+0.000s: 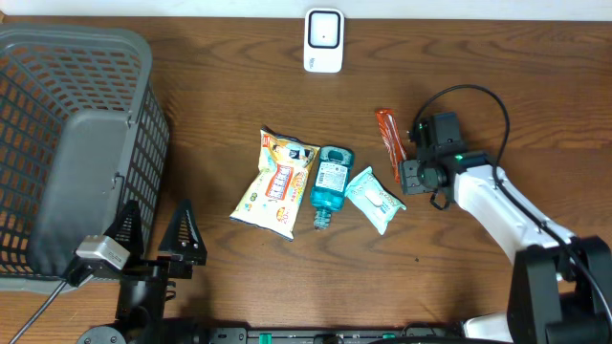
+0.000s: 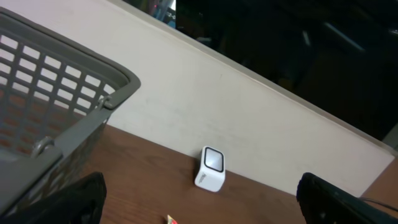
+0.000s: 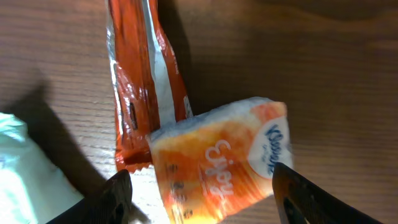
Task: Scan the item barcode
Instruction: 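Reach the right gripper toward the red stick and tissue pack, then grasp the orange Kleenex tissue pack with the right gripper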
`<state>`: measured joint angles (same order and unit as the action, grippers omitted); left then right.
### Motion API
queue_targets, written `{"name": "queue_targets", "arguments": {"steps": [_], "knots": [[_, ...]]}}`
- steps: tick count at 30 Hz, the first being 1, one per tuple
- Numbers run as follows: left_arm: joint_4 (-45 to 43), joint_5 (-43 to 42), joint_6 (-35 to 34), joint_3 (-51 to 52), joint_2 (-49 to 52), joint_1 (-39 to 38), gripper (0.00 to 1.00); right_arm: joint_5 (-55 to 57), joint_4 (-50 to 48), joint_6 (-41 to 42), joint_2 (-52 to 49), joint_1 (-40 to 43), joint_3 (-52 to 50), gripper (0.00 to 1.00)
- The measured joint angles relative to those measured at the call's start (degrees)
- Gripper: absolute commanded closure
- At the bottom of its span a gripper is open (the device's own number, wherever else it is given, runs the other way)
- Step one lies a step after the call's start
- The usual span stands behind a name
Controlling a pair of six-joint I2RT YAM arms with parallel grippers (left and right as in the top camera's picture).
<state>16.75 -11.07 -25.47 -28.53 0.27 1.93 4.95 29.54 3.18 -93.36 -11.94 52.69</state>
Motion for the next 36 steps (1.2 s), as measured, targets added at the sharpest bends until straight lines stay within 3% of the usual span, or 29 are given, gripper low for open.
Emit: {"name": "queue_targets", "arguments": {"steps": [7, 12, 15, 19, 23, 29, 36], "knots": [[1.05, -0.66, -0.02, 0.0, 0.0, 0.0, 0.02, 1.29, -1.9, -2.51, -3.26, -0.28, 0.0, 0.45], [2.99, -0.66, -0.04, 0.02, 0.0, 0.0, 0.02, 4.57, -3.37, -4.26, -6.4, -0.52, 0.9, 0.81], [3.58, -0.66, -0.04, 0.02, 0.0, 0.0, 0.02, 5.68, -3.85, -5.01, -7.13, -0.74, 1.77, 0.97], [3.69, -0.66, -0.04, 0.02, 0.0, 0.0, 0.02, 5.42, -2.47, -3.69, -7.08, -0.72, 2.71, 0.99], [3.98, -0.66, -0.02, 0.02, 0.0, 0.0, 0.02, 1.7, 5.01, 0.13, -6.95, -0.48, 5.66, 0.99], [6.56, -0.66, -0.04, 0.04, 0.0, 0.0, 0.02, -3.02, 16.41, 12.59, -2.64, -0.26, 10.64, 0.98], [12.7, -0.7, -0.04, 0.09, 0.0, 0.0, 0.02, -9.55, 17.66, 26.97, 6.4, -0.09, 12.76, 0.98]]}}
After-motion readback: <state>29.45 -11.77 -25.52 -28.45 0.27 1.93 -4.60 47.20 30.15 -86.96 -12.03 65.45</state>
